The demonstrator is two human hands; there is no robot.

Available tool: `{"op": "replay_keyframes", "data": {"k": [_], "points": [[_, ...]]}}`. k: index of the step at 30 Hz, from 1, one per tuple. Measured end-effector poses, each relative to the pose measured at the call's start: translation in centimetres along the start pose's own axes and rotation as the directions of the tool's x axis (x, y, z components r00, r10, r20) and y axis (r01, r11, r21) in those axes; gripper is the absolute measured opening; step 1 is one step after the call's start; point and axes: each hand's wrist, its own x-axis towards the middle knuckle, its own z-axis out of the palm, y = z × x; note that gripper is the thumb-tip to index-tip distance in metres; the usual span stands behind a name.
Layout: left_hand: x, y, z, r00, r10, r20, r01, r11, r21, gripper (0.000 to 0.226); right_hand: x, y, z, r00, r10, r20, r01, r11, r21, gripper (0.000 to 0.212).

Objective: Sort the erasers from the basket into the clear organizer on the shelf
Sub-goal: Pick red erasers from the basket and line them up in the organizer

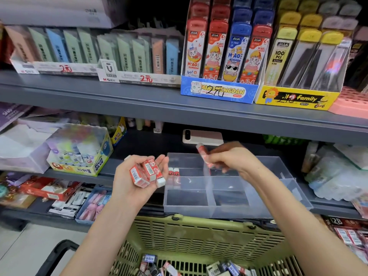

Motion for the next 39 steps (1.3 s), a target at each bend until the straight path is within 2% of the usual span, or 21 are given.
{"op": "replay_keyframes", "data": {"k": [3, 6, 9, 11, 14, 18, 22, 24, 26, 27, 29, 30, 33, 36, 39], "points": [[0.1, -0.1, 0.2, 1.000, -0.012, 0.020, 0.011, 0.998, 0.055, 0.038, 0.5, 1.2, -2.3, 0.994, 0.101, -0.042, -0.107, 0.978, -0.177, 0.010], [0.2, -0.6, 0.8, 0.999, -0.032, 0.043, 0.028, 0.996, 0.082, 0.032, 1.7, 2.1, -2.8, 0.972, 0.212, -0.102, -0.235, 0.851, -0.470, 0.022], [0.4, -1.3, 1.1, 0.997, -0.049, 0.058, 0.043, 0.994, 0.101, 0.032, 3.4, 2.7, -2.3, 0.957, 0.271, -0.104, -0.273, 0.719, -0.639, 0.028], [0.5, -1.6, 1.0, 0.996, -0.061, 0.059, 0.054, 0.992, 0.114, 0.035, 4.2, 3.3, -1.8, 0.958, 0.247, -0.146, -0.277, 0.668, -0.691, 0.029], [0.6, -2.0, 1.1, 0.996, -0.074, 0.048, 0.068, 0.990, 0.124, 0.039, 5.0, 4.4, -1.1, 0.961, 0.233, -0.152, -0.273, 0.689, -0.671, 0.036], [0.7, -2.5, 1.4, 0.994, -0.093, 0.059, 0.085, 0.990, 0.115, 0.040, 5.4, 5.7, -0.4, 0.970, 0.229, -0.078, -0.220, 0.706, -0.673, 0.024], [0.7, -2.9, 2.1, 0.989, -0.128, 0.073, 0.123, 0.990, 0.071, 0.041, 4.7, 5.1, -0.4, 0.977, 0.209, -0.047, -0.183, 0.696, -0.694, 0.028], [0.7, -3.1, 2.2, 0.985, -0.144, 0.097, 0.142, 0.989, 0.029, 0.044, 3.5, 4.2, -0.4, 0.989, 0.099, -0.111, -0.148, 0.691, -0.707, 0.032], [0.8, -3.3, 2.2, 0.983, -0.146, 0.114, 0.148, 0.989, -0.006, 0.048, 1.6, 3.1, 0.2, 0.976, -0.120, -0.184, -0.011, 0.810, -0.587, 0.033], [0.9, -3.4, 2.2, 0.982, -0.143, 0.121, 0.145, 0.989, -0.008, 0.048, 0.3, 2.3, 0.8, 0.961, -0.207, -0.185, 0.105, 0.887, -0.449, 0.035], [0.9, -3.7, 2.4, 0.983, -0.133, 0.129, 0.131, 0.991, 0.022, 0.040, -2.1, 0.4, 2.5, 0.957, -0.272, -0.098, 0.260, 0.958, -0.123, 0.031], [0.8, -3.8, 2.6, 0.982, -0.132, 0.136, 0.129, 0.991, 0.035, 0.035, -2.9, -0.3, 3.2, 0.960, -0.276, -0.046, 0.273, 0.960, -0.065, 0.027], [0.5, -4.3, 2.9, 0.976, -0.149, 0.161, 0.147, 0.989, 0.019, 0.036, -4.4, -1.3, 4.7, 0.963, -0.269, 0.011, 0.269, 0.957, -0.110, 0.017], [0.4, -4.4, 2.9, 0.983, -0.116, 0.146, 0.111, 0.993, 0.042, 0.059, -5.3, -1.0, 4.8, 0.948, -0.316, 0.040, 0.319, 0.938, -0.134, 0.017], [0.4, -4.5, 3.3, 0.989, -0.091, 0.120, 0.086, 0.995, 0.043, 0.070, -5.8, 0.2, 5.0, 0.916, -0.398, 0.055, 0.400, 0.892, -0.212, 0.047]]}}
